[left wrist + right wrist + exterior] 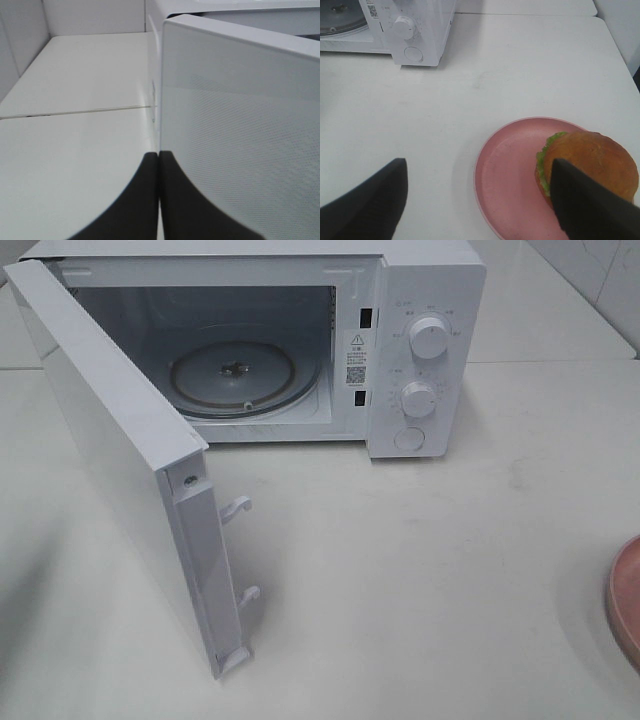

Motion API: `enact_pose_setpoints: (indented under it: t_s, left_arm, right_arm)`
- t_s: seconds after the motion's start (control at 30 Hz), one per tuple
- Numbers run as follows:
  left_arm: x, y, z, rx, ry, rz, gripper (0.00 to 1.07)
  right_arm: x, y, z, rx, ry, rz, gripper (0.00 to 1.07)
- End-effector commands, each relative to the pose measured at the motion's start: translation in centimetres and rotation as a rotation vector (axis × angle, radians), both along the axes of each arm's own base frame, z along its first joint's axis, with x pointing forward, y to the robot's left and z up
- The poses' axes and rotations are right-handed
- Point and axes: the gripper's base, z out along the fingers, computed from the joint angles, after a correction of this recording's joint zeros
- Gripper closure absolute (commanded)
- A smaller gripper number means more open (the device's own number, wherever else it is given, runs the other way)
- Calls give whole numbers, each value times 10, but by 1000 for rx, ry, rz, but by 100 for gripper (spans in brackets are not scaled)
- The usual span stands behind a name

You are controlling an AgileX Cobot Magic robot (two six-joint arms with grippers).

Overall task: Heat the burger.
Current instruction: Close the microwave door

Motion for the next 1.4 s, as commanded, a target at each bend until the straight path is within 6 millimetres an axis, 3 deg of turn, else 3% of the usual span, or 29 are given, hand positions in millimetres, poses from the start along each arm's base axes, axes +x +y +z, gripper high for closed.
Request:
enact_pose_setpoints:
  t_s: [0.03,0.2,0.6,1.0,1.13,1.23,1.4]
  left_arm:
    - [5,-5,0,-28,-40,-58,107]
    - [14,-10,-5,-64,-60,-105,107]
    - [40,-59,-20,-56,29,-296,107]
    - [49,-96,-27,-31,45,-313,107]
    - [56,-119,-31,-35,61,-290,107]
    - [57,-123,-32,-35,61,-283,107]
    - [69,-149,-30,-14,46,-246,107]
  right_arm:
    - [-4,0,0,1,-39,-1,31]
    - [-4,0,0,1,-39,-1,31]
    - [-4,0,0,3,-39,-3,31]
    - [-4,0,0,3,-39,-3,31]
    - [-4,0,0,3,-39,-3,31]
    - [-4,0,0,3,-39,-3,31]
    - [-4,0,0,3,-39,-3,31]
